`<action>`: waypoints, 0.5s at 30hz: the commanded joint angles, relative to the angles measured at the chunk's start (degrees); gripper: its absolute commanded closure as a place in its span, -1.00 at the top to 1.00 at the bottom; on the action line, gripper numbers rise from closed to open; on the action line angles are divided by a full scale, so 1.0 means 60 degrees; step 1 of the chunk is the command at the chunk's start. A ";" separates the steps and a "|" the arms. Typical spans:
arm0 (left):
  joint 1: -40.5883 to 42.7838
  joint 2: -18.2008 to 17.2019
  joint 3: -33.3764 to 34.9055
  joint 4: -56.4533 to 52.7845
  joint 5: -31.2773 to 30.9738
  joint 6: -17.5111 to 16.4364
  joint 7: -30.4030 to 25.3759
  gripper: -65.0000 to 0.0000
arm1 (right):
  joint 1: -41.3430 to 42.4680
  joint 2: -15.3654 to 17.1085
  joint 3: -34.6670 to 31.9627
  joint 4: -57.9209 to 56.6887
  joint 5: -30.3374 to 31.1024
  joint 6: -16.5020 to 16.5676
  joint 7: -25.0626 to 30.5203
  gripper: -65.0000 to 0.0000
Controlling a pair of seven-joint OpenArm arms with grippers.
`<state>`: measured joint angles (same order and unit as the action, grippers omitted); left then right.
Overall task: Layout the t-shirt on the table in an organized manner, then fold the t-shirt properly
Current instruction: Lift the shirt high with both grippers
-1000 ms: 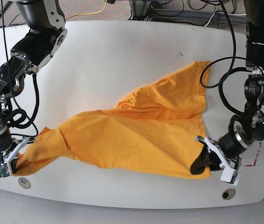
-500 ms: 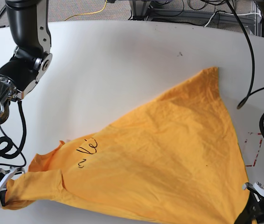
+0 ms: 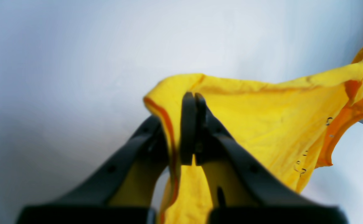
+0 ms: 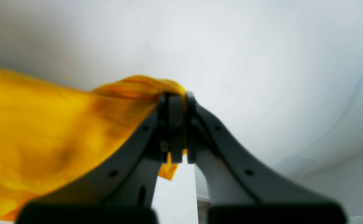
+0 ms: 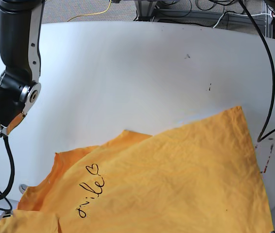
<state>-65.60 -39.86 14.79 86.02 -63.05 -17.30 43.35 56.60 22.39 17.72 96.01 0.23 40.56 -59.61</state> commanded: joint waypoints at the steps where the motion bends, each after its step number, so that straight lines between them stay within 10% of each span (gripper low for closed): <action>1: -0.0795 -0.0017 0.0063 -0.0234 -0.0064 0.0033 -0.0302 -1.00 | 0.0816 0.0275 0.0015 -0.0389 -0.0002 -0.0093 0.0243 -1.00; 15: -0.3139 0.1068 0.0151 -0.1802 -0.0049 0.0033 -0.0259 -1.00 | 0.2794 0.0847 -0.1436 -0.1986 -0.0002 -0.0093 0.0786 -1.00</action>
<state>-81.32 -34.28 16.16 75.75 -63.02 -17.39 43.68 70.04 27.03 9.58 84.33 -0.21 40.51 -56.18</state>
